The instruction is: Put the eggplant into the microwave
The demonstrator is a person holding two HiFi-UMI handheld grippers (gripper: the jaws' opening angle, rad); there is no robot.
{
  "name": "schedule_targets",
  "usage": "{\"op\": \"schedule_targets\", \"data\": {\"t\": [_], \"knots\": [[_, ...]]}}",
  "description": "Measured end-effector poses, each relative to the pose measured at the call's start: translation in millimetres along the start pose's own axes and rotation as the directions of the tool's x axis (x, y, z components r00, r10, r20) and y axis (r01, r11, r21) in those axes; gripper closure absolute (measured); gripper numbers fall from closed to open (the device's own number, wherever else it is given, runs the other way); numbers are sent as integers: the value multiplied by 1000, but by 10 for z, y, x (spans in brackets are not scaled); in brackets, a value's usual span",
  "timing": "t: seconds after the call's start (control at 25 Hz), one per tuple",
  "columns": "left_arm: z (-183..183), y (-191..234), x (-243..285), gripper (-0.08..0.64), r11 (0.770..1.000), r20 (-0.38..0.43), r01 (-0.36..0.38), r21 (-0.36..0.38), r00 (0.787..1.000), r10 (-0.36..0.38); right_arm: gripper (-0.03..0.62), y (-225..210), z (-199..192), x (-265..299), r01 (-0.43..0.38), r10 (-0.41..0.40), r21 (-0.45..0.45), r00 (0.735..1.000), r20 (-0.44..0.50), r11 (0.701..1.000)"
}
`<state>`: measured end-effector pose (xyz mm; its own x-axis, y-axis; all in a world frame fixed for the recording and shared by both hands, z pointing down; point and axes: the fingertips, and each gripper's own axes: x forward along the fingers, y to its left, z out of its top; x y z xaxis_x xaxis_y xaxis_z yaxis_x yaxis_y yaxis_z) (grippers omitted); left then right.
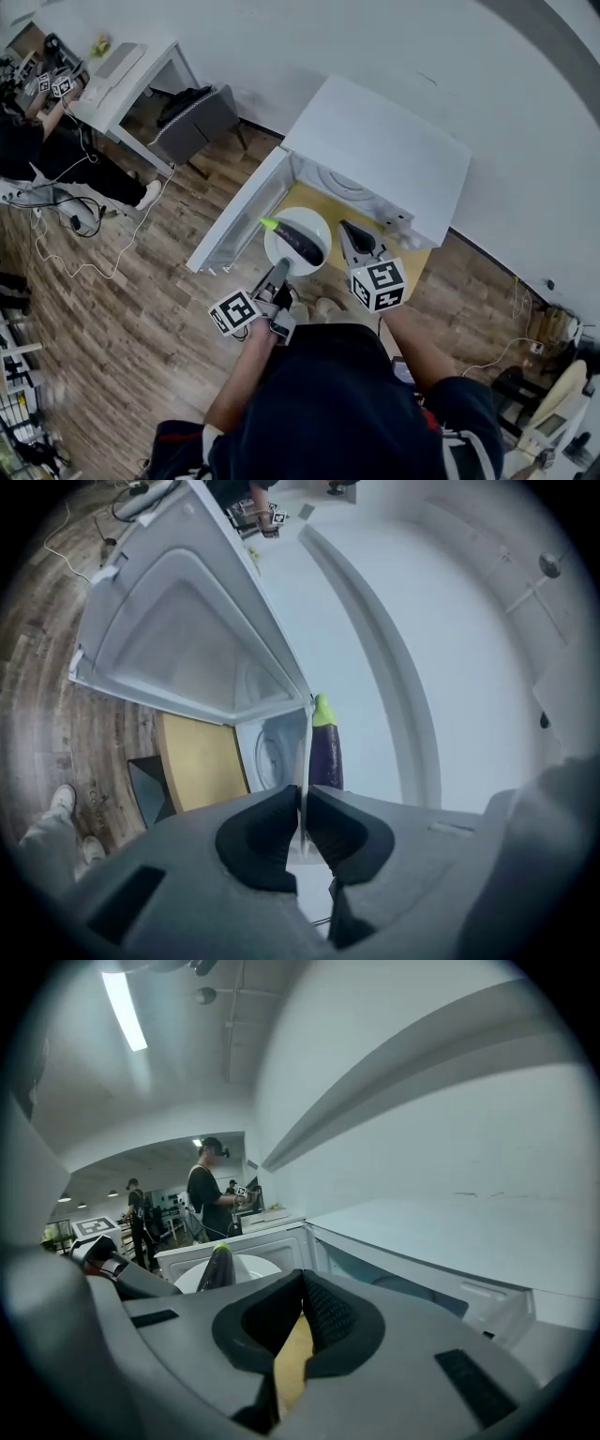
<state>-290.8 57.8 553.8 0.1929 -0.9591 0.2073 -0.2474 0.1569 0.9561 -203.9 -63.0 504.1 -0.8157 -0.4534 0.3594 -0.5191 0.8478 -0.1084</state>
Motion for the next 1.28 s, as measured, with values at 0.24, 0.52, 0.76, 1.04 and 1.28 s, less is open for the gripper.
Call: {"op": "schedule_targets", "data": {"t": [0.24,0.52,0.76,1.04,1.28], "knots": [[-88,107,383,526,998,-114,51,44,992,-46,580,-243,-60,-121,126,-126,47,992,-7,991],[-247,302,820,526,996,-222,60,62,974,-44,580,-554,-198,-295,233,-231,98,972,-37,968],[-294,457,1120,526,996,-227,61,65,973,-45,580,-689,-370,-416,281,-274,122,959,-72,952],[-374,697,1438,526,996,-248,41,77,968,-21,580,-761,-522,-453,308,-296,125,949,-104,943],[-399,874,1667,526,999,-256,21,49,967,-8,580,-750,-666,-458,311,-294,130,946,-140,941]]}}
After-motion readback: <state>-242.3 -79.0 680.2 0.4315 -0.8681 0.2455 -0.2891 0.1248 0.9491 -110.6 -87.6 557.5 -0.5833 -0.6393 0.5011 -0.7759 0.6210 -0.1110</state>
